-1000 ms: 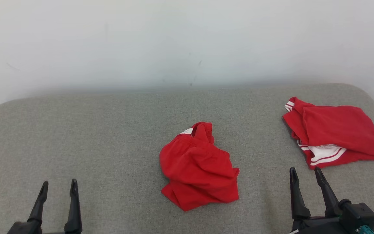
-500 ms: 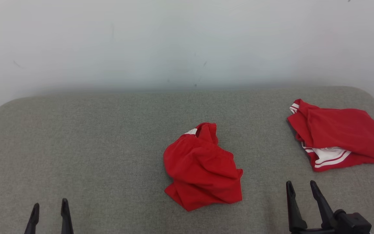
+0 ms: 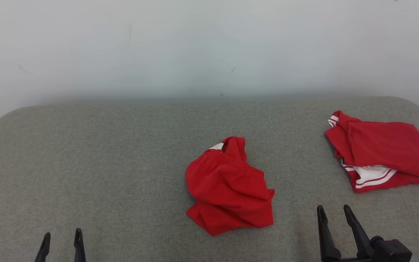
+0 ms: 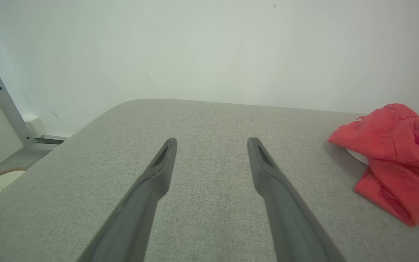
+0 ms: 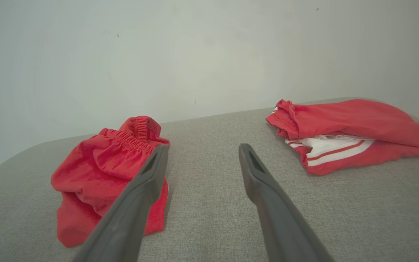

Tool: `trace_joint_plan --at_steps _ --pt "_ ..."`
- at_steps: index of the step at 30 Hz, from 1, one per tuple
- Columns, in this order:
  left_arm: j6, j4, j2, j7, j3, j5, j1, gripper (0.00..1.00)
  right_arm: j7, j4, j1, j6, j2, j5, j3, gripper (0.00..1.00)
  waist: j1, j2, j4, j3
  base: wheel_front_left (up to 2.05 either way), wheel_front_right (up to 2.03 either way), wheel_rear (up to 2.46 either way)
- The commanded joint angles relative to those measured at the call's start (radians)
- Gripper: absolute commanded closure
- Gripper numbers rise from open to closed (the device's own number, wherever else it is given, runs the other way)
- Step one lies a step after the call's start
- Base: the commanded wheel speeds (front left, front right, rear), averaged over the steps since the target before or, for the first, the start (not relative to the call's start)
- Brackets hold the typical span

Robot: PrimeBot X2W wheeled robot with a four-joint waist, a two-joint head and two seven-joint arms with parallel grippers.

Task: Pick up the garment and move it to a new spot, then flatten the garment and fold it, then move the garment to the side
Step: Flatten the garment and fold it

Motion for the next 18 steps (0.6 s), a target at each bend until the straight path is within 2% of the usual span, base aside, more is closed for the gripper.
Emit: trace_joint_plan --at_steps 1,18 --pt "0.0 0.003 -0.004 -0.001 0.003 0.002 -0.008 0.0 -0.002 0.002 -0.003 -0.002 -0.001 0.0 0.001 0.0 0.0 0.0 0.0 0.0 0.0 0.0 0.0" --pt "-0.028 0.0 -0.04 -0.001 0.045 0.049 -0.009 0.0 -0.002 0.002 -0.001 -0.002 -0.001 -0.006 0.008 0.0 0.0 0.0 0.001 -0.002 0.0 0.0 0.0"
